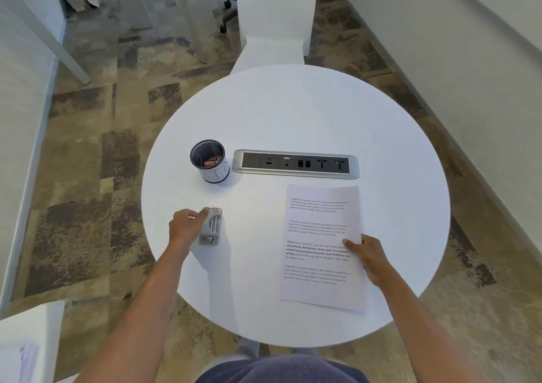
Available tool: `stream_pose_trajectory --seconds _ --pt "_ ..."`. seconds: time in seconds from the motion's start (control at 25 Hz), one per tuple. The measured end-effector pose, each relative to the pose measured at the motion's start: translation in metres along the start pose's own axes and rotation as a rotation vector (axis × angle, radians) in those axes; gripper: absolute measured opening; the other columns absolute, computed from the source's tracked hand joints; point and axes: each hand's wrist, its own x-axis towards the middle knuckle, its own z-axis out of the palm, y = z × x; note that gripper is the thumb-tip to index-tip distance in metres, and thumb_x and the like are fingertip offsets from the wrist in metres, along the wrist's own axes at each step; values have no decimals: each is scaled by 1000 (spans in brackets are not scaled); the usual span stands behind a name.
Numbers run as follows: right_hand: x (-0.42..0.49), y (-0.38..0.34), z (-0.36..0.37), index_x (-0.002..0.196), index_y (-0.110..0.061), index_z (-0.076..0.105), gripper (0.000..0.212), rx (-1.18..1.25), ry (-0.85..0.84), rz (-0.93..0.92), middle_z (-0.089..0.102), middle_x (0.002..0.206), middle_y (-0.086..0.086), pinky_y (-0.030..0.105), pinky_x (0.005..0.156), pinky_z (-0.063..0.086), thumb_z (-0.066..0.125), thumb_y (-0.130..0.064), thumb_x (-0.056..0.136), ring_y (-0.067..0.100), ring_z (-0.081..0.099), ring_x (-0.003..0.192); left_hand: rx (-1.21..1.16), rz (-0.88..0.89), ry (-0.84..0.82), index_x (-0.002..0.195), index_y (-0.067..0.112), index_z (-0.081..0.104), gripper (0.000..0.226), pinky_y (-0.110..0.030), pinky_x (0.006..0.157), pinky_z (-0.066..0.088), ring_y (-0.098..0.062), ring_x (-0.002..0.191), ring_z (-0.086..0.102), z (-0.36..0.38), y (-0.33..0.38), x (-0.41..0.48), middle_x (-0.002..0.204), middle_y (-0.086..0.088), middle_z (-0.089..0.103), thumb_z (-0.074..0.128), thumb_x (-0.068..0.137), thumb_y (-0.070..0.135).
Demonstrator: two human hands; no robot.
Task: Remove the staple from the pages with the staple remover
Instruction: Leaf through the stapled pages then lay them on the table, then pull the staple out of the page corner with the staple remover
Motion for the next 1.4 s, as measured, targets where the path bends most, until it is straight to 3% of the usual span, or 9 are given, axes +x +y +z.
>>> stream_pose_trajectory --seconds 0.36,0.72,0.92,1.2,1.4 --pt "0 -1 0 100 -3 69 12 0 -18 -8 75 98 15 30 63 57 66 -3 88 24 74 77 -171 12 -28 82 7 68 2 -31 72 42 -24 80 56 10 -23 13 83 -9 64 67 82 7" --pt "0 3 -15 111 7 65 25 36 -54 39 72 109 23 42 79 58 66 -2 88 38 70 97 -269 99 -198 81 7 70 3 -35 75 51 -21 73 59 55 5 -9 78 -9 66 71 80 4" --pt "-2 1 -28 114 8 64 27 60 -38 42 71 109 22 38 72 59 65 -2 88 35 71 93 -305 82 -262 76 11 70 6 -31 73 48 -20 73 59 96 28 -34 77 -8 67 71 79 6" --pt "1 0 -42 113 7 64 27 77 -20 48 71 111 22 42 80 57 66 -2 88 38 70 98 -323 19 -277 81 7 70 3 -26 70 44 -20 74 57 124 34 -57 79 -8 65 69 80 4" --pt "-1 -4 -42 101 -1 69 14 101 -52 31 74 103 16 32 65 60 65 -1 88 26 75 81 -292 26 -273 83 7 70 3 -24 68 44 -20 74 57 129 32 -62 80 -9 65 68 82 4"
